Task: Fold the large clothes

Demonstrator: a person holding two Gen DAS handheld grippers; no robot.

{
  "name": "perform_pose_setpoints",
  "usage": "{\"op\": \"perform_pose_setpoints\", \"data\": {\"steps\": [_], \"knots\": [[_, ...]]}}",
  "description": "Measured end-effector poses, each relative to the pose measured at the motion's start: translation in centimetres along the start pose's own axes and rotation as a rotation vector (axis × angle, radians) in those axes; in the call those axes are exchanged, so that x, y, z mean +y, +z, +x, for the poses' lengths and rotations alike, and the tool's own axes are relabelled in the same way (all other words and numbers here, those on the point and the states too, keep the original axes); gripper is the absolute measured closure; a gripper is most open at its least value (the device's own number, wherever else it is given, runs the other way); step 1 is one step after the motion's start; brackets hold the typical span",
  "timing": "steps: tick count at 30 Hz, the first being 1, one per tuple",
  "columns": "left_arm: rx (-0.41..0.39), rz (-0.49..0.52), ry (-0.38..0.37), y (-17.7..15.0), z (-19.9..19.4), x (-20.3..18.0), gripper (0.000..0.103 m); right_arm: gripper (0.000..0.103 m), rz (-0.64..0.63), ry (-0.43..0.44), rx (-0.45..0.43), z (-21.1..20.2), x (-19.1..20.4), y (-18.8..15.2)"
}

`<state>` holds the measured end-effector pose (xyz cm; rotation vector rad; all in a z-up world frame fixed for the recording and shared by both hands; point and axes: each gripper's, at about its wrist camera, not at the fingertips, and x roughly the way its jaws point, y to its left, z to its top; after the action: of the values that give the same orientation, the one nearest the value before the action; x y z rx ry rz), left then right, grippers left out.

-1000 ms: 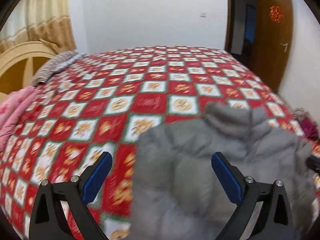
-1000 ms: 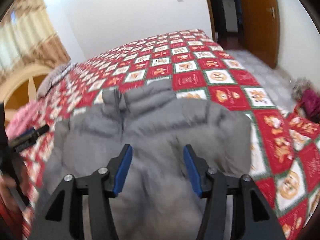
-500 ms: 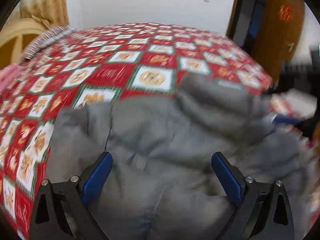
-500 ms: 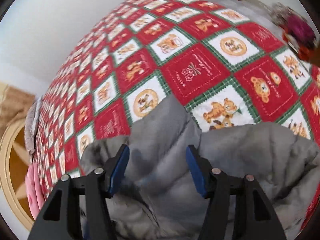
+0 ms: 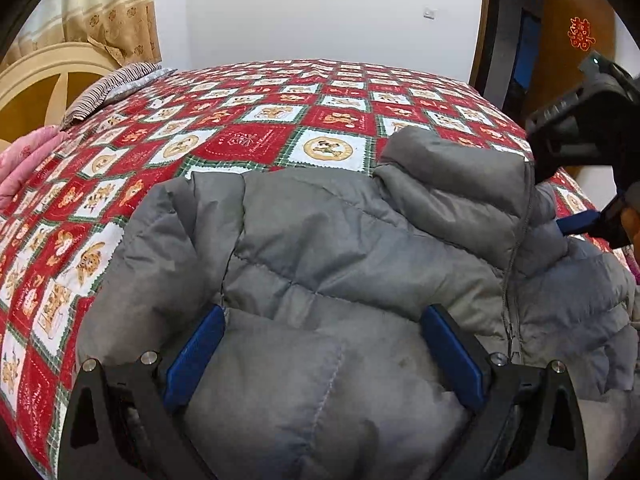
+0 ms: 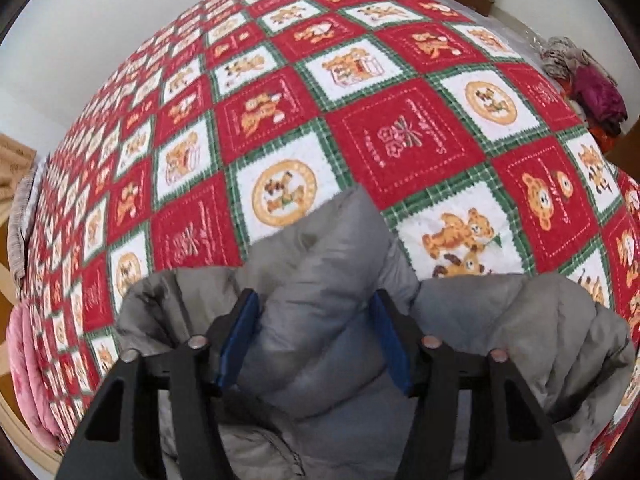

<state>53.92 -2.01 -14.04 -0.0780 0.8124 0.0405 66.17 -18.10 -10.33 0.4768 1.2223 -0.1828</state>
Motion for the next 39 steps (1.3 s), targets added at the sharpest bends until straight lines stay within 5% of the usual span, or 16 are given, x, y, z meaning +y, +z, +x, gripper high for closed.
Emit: {"op": "perform_pose_setpoints", "data": {"steps": [4,7,13,18,24,31,36,39], "knots": [[0.002,-0.003,-0.007,-0.1,0.0,0.0,0.003,0.081,-0.026,-0.015,0.015,-0.4,-1.1,-0.4],[0.009,-0.004,-0.017,0.0,0.1,0.1,0.003,0.090,-0.018,0.015,0.017,-0.6,-2.2,-0.9],[0.025,0.009,-0.112,1.3,-0.9,0.5,0.003,0.093,-0.080,0.034,-0.063,-2.6,-4.6,-4.1],[-0.058,0.038,-0.165,7.1,-4.2,0.0,0.003,0.095,-0.138,0.062,-0.170,-3.6,-6.8,-7.5],[0.079,0.107,-0.176,13.3,-0.3,-3.6,0.003,0.095,-0.198,0.083,-0.306,-3.6,-7.4,-9.5],[0.309,-0.036,-0.228,11.6,5.4,-4.0,0.003,0.095,-0.215,0.104,-0.342,-3.3,-8.0,-9.9],[0.325,-0.086,-0.274,11.1,4.3,-3.0,0.010,0.095,-0.218,0.113,-0.351,-3.1,-8.2,-9.9],[0.258,-0.103,-0.322,12.7,2.1,-2.7,0.010,0.095,-0.225,0.115,-0.358,-3.1,-8.1,-10.2]]}}
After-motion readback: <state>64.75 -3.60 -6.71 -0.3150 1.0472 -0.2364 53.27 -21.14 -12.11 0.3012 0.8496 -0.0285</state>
